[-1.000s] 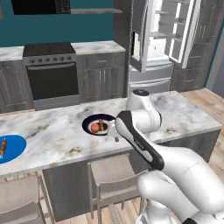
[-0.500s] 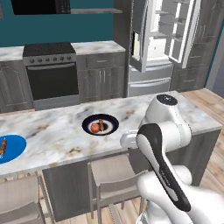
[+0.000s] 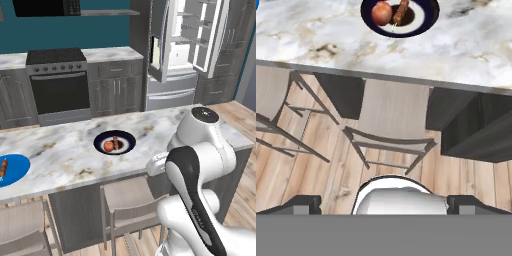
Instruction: Pick up the peach and kiwi from the fridge and place one fruit on each plate on the dining counter.
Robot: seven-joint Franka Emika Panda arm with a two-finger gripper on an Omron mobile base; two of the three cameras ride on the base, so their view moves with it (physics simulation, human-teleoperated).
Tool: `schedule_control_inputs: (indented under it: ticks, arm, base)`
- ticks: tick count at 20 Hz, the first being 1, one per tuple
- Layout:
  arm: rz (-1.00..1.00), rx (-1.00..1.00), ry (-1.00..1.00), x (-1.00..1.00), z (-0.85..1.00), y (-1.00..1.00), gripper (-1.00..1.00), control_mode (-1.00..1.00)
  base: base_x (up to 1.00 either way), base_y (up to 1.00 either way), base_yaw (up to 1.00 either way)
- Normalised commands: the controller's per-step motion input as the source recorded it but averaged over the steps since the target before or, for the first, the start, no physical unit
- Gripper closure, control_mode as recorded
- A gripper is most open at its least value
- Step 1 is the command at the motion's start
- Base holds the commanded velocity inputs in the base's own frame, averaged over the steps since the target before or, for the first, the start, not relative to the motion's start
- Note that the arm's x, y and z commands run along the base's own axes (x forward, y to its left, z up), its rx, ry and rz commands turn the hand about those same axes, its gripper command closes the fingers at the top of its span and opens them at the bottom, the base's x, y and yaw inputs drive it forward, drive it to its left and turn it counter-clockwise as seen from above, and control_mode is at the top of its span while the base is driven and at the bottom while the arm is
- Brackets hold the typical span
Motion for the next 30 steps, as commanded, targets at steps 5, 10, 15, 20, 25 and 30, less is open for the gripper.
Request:
schedule_control_inputs:
  ticks: [5,10,15,20,25,30]
  arm:
    - [-0.09,0.01,-0.02,-0.54,0.19,-0.2,-1.0,-1.0]
    - [-0.11,0.09,0.0,-0.55,0.0,-0.48,-1.0,-1.0]
    - [-0.03,0.02,0.0,0.0,0.0,-0.47,-1.0,-1.0]
    - [-0.01,0.0,0.0,0.0,0.0,-0.01,-1.0,-1.0]
    - [0.0,0.0,0.0,0.0,0.0,0.0,-1.0,1.0]
    - [0.0,0.0,0.0,0.0,0.0,0.0,-1.0,1.0]
  base:
    - [0.0,0.0,0.0]
    - [0.0,0.0,0.0]
    - [0.0,0.0,0.0]
    - [0.0,0.0,0.0]
    - [-0.06,0.0,0.0]
    - [-0.3,-0.6,-0.05]
